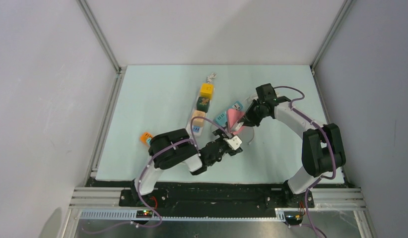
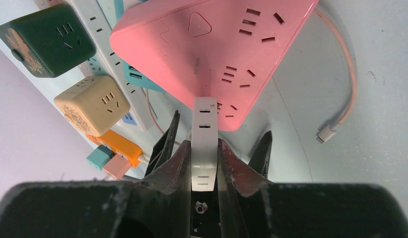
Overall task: Insert the plug
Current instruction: Insert the plug into the socket.
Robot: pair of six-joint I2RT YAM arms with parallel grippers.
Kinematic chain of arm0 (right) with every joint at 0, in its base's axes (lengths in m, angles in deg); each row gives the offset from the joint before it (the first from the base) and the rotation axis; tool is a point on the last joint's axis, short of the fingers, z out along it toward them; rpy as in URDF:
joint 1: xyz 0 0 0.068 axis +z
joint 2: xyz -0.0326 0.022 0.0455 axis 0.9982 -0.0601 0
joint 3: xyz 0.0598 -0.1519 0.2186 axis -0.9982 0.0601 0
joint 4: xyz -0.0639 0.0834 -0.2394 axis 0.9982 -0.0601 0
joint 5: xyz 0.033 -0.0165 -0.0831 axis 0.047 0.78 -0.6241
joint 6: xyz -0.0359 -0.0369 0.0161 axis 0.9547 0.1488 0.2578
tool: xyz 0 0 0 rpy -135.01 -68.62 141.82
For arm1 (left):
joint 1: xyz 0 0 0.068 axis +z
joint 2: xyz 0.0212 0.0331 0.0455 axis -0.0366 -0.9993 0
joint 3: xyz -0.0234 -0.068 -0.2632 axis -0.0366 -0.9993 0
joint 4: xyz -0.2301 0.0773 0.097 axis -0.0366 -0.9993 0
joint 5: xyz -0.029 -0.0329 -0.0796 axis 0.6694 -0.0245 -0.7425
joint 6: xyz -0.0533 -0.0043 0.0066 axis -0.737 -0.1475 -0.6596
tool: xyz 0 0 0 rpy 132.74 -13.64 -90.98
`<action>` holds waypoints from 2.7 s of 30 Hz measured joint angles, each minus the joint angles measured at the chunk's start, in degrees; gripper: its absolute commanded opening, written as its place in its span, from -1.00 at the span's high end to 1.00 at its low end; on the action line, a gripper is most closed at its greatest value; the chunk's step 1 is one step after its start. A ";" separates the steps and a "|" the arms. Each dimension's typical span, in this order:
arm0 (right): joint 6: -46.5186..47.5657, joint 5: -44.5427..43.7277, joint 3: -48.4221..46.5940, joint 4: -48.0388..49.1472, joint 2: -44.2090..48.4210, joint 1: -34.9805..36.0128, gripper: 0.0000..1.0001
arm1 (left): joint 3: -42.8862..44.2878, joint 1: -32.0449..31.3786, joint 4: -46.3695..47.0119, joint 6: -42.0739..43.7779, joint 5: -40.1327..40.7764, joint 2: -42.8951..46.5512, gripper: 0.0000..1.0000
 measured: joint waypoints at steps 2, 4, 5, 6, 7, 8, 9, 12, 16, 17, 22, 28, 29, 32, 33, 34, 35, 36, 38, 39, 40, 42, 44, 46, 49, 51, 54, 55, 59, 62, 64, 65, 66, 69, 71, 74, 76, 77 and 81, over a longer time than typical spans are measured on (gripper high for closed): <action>0.00 -0.02 -0.02 0.00 -0.04 0.02 1.00 | -1.86 0.00 -1.05 -0.68 -0.15 2.08 -0.99; 0.00 0.00 -0.02 0.00 -0.09 0.00 1.00 | -4.17 0.02 -1.84 -1.44 -0.37 4.96 -0.99; 0.02 0.02 -0.07 -0.02 -0.11 -0.02 1.00 | -4.98 0.02 -2.23 -1.79 -0.59 6.27 -0.99; 0.04 0.02 -0.11 -0.02 -0.15 -0.02 1.00 | -5.64 0.07 -2.43 -2.14 -0.72 7.41 -0.99; 0.09 0.09 -0.15 -0.02 -0.22 -0.04 1.00 | -6.45 0.07 -2.54 -2.51 -0.92 9.07 -0.99; 0.24 0.17 -0.22 -0.07 -0.28 -0.04 1.00 | -7.08 0.11 -2.64 -2.93 -1.31 10.47 -0.99; 0.48 0.33 -0.28 -0.07 -0.37 -0.09 1.00 | -7.65 0.15 -2.69 -3.48 -1.62 11.82 -0.99; 1.09 1.18 -0.35 0.09 -0.70 -0.50 1.00 | -9.29 0.15 -2.71 -5.20 -2.21 16.26 -0.99; 1.51 2.51 0.17 0.96 -0.83 -1.14 1.00 | -11.21 0.31 -2.71 -7.85 -1.36 21.42 -0.99; 1.55 2.95 0.48 1.36 -0.83 -1.40 1.00 | -11.69 0.50 -2.78 -8.96 -0.90 22.82 -0.99; 2.16 4.63 1.38 2.47 -0.72 -2.25 1.00 | -11.50 4.83 -10.64 -18.14 -2.05 30.42 -0.86; 3.43 5.92 2.21 3.69 -0.61 -2.67 1.00 | -0.39 11.52 -27.52 -29.51 -8.98 32.00 -0.62; 3.61 6.01 2.34 3.82 -0.57 -2.69 1.00 | 1.46 12.07 -29.90 -30.86 -10.21 31.67 -0.61; 4.33 6.47 2.97 4.46 -0.33 -2.89 1.00 | 7.67 13.90 -37.35 -35.63 -14.56 29.09 -0.55; 4.63 6.64 3.15 4.61 -0.28 -3.02 1.00 | 9.25 14.36 -39.34 -36.76 -15.80 28.02 -0.54; 4.92 6.88 3.26 4.72 -0.28 -3.08 1.00 | 10.99 14.91 -41.55 -37.99 -17.18 26.73 -0.54; 5.18 7.13 3.39 4.92 -0.28 -3.15 1.00 | 12.66 15.39 -43.69 -38.91 -18.32 25.33 -0.54; 5.35 7.30 3.48 5.01 -0.28 -3.21 1.00 | 13.99 15.78 -45.29 -39.65 -19.06 23.93 -0.54; 5.99 7.52 3.58 5.18 -0.28 -3.28 1.00 | 16.74 16.44 -49.09 -40.65 -20.41 21.03 -0.53; 6.27 7.56 3.63 5.27 -0.28 -3.28 1.00 | 18.21 16.79 -51.08 -41.07 -21.07 19.43 -0.53; 6.49 7.58 3.74 5.44 -0.26 -3.28 1.00 | 19.39 17.11 -52.72 -41.31 -21.44 18.03 -0.52; 6.88 7.76 4.04 5.90 -0.17 -3.34 1.00 | 21.42 17.68 -55.34 -41.94 -21.90 15.52 -0.52; 7.21 8.09 4.59 6.67 0.02 -3.45 1.00 | 22.77 18.36 -57.68 -42.58 -22.40 13.55 -0.47; 7.56 8.61 5.31 7.54 0.26 -3.65 1.00 | 24.41 19.21 -59.78 -43.04 -22.91 11.89 -0.43; 7.67 9.07 5.81 8.66 0.26 -3.72 1.00 | 26.49 20.15 -61.77 -43.58 -23.76 10.88 -0.42; 7.76 9.27 5.95 8.96 0.26 -3.78 1.00 | 27.08 20.39 -62.58 -43.65 -23.76 10.69 -0.42; 7.93 9.60 6.14 9.22 0.24 -4.07 1.00 | 28.06 20.37 -63.54 -43.60 -23.54 10.21 -0.41; 7.98 9.68 6.16 9.35 0.17 -4.17 1.00 | 28.57 20.39 -63.78 -43.58 -23.47 9.90 -0.39; 8.02 10.03 6.16 10.16 -0.46 -4.74 1.00 | 29.66 20.41 -63.95 -43.56 -22.99 9.01 -0.30; 8.02 10.91 6.12 10.69 -1.22 -5.20 1.00 | 29.68 20.55 -63.93 -43.54 -22.80 8.90 -0.27; 7.91 11.91 6.05 11.13 -1.81 -5.55 1.00 | 29.68 20.57 -63.91 -43.54 -22.80 8.83 -0.26; 7.80 12.44 6.01 11.32 -2.10 -5.73 1.00 | 29.68 20.63 -63.82 -43.52 -22.80 8.81 -0.25; 7.56 12.90 6.01 11.56 -2.34 -5.90 1.00 | 29.68 20.63 -63.69 -43.52 -22.82 8.79 -0.25; 6.93 12.96 5.29 11.26 -2.86 -5.95 1.00 | 29.68 20.70 -63.32 -43.45 -22.80 8.61 -0.19; 6.40 12.44 3.87 9.60 -3.58 -5.77 1.00 | 29.68 20.79 -63.19 -43.41 -22.77 8.52 -0.15; 5.99 10.60 0.66 5.73 -4.83 -4.96 1.00 | 29.68 20.87 -63.08 -43.32 -22.73 8.44 -0.13; 5.90 8.79 -2.23 2.27 -5.95 -4.17 1.00 | 29.68 20.92 -63.08 -43.15 -22.73 8.41 -0.13; 5.86 8.09 -3.37 0.96 -6.40 -3.85 1.00 | 29.68 20.92 -63.08 -43.15 -22.73 8.39 -0.13; 5.92 5.07 -7.02 -3.41 -7.78 -2.71 1.00 | 29.68 20.92 -63.06 -43.15 -22.73 8.37 -0.12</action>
